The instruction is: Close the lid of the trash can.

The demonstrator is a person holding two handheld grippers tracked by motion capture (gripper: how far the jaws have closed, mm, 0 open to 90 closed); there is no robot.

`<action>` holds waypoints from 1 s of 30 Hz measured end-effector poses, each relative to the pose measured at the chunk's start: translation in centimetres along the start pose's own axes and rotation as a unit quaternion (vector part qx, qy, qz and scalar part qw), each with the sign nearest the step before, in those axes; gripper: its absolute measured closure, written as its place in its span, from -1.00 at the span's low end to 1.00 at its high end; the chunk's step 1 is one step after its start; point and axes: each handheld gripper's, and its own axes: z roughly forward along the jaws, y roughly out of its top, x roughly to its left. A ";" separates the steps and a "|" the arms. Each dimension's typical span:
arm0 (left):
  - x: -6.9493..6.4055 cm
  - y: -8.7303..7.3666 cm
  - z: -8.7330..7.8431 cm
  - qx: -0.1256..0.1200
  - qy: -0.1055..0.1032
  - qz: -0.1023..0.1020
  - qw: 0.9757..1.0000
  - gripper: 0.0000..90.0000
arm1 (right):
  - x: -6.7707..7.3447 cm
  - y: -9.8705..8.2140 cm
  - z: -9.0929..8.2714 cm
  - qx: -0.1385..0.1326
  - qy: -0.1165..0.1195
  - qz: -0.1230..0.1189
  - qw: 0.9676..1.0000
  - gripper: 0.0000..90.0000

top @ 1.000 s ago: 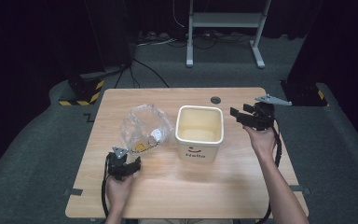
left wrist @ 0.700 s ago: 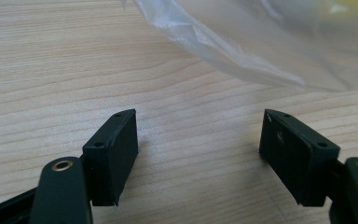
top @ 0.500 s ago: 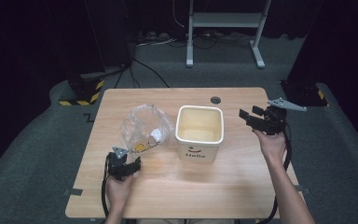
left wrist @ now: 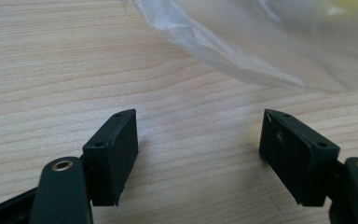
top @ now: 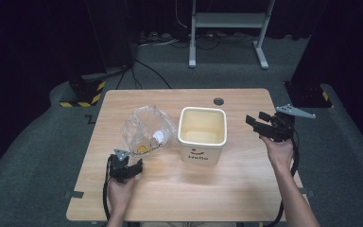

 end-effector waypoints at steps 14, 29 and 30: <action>0.0 0.0 0.0 0.000 0.000 0.000 1.000 -0.37 | 0.0 -0.5 -1.2 -0.003 0.005 -0.002 1.000 -0.23; 0.0 0.0 0.0 0.000 0.000 0.000 1.000 -0.37 | -0.1 -1.5 -1.7 0.002 0.005 -0.002 1.000 -0.22; 0.0 0.0 0.0 0.000 0.000 0.000 1.000 -0.37 | -0.1 -1.5 -1.7 0.002 0.006 -0.003 1.000 -0.22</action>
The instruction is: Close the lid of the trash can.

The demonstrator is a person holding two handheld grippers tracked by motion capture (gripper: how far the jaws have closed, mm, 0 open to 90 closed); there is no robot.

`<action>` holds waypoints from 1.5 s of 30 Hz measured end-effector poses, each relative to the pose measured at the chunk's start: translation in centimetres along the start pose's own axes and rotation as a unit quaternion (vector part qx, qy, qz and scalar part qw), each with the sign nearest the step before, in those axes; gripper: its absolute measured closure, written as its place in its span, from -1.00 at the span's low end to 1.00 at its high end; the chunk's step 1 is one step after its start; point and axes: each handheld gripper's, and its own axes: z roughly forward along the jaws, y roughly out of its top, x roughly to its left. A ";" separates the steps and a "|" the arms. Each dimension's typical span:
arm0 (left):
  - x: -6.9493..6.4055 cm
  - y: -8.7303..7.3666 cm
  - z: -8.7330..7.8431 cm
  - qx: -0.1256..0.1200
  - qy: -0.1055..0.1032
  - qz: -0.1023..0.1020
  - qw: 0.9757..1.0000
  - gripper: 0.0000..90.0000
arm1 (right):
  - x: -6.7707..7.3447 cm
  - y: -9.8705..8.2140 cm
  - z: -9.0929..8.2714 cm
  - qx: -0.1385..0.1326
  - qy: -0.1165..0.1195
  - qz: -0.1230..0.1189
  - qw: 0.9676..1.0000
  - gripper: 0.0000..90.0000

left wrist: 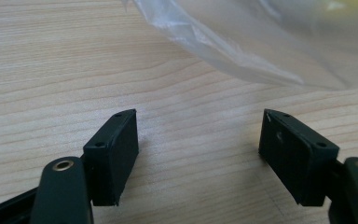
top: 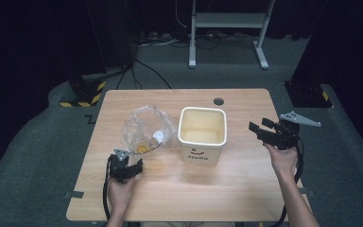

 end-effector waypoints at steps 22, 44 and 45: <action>0.0 0.0 0.0 0.000 0.000 0.000 1.000 -0.37 | 0.2 -1.5 -0.6 0.001 0.006 0.002 1.000 -0.21; 0.0 0.0 0.0 0.000 -0.001 0.000 1.000 -0.36 | 0.4 -2.8 -1.1 0.001 0.009 0.002 1.000 -0.21; 0.0 0.0 0.0 0.000 -0.001 0.000 1.000 -0.36 | 0.4 -2.9 -1.1 0.001 0.009 0.001 1.000 -0.21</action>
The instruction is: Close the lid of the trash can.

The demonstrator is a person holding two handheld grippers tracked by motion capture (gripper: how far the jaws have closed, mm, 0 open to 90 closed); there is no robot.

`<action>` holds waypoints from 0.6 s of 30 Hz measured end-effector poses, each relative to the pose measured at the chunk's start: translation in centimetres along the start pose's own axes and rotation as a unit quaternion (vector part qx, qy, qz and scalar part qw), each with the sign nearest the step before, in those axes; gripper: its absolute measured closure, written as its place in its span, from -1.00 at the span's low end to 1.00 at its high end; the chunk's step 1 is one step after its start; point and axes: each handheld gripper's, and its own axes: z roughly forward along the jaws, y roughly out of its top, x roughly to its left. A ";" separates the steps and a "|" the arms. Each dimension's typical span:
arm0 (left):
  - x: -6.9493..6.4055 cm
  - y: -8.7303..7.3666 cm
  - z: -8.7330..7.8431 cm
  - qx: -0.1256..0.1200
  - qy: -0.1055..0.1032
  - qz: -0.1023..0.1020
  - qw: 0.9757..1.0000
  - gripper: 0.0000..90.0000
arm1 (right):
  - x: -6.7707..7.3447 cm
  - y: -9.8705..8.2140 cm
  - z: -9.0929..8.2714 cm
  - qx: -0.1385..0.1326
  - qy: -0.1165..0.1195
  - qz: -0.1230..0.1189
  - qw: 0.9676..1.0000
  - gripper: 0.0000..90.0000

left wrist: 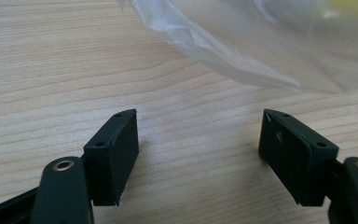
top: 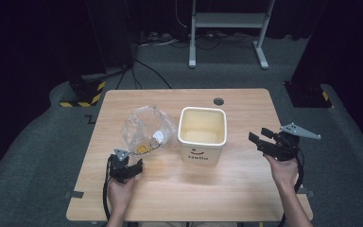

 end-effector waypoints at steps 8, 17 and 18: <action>0.0 0.0 0.0 0.000 0.000 0.001 1.000 -0.36 | -0.1 -0.6 -0.2 0.000 -0.002 0.001 1.000 -0.21; 0.0 0.0 0.0 0.000 0.000 0.000 1.000 -0.36 | -0.3 -1.3 -0.3 0.002 -0.006 0.000 1.000 -0.20; 0.0 0.0 0.0 0.000 0.000 0.001 1.000 -0.36 | -0.4 -1.4 -0.4 0.002 -0.006 0.001 1.000 -0.20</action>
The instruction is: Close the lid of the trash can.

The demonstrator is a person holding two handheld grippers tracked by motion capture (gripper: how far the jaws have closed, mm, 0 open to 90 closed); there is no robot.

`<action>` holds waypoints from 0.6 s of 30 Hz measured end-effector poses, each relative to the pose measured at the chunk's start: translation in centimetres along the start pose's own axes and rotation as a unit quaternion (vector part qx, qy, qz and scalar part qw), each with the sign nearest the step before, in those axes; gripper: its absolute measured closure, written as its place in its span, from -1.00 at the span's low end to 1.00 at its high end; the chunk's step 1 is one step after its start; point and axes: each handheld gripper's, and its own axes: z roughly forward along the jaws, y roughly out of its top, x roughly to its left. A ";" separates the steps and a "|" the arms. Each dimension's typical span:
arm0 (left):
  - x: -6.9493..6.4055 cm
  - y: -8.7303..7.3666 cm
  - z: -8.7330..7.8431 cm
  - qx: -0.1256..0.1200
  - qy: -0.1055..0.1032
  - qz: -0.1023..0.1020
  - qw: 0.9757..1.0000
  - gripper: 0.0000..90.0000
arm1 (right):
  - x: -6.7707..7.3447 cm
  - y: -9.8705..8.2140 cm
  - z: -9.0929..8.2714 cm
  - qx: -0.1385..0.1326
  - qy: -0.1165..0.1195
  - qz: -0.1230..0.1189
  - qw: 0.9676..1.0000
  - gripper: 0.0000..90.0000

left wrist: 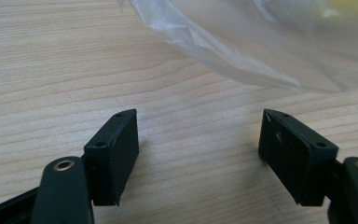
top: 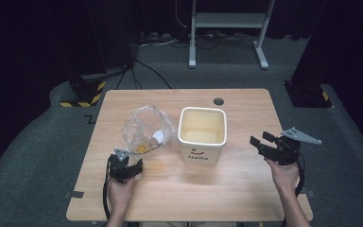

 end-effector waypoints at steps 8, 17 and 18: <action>0.0 0.0 0.0 0.000 0.000 0.000 1.000 -0.36 | -0.2 -0.8 -0.1 0.003 0.000 0.006 1.000 -0.20; 0.0 0.0 0.0 0.000 0.000 0.000 1.000 -0.36 | -0.5 -1.6 -0.1 0.003 0.003 0.011 1.000 -0.20; 0.0 0.0 0.0 0.000 0.000 0.000 1.000 -0.36 | -0.5 -1.7 -0.1 0.004 0.004 0.012 1.000 -0.20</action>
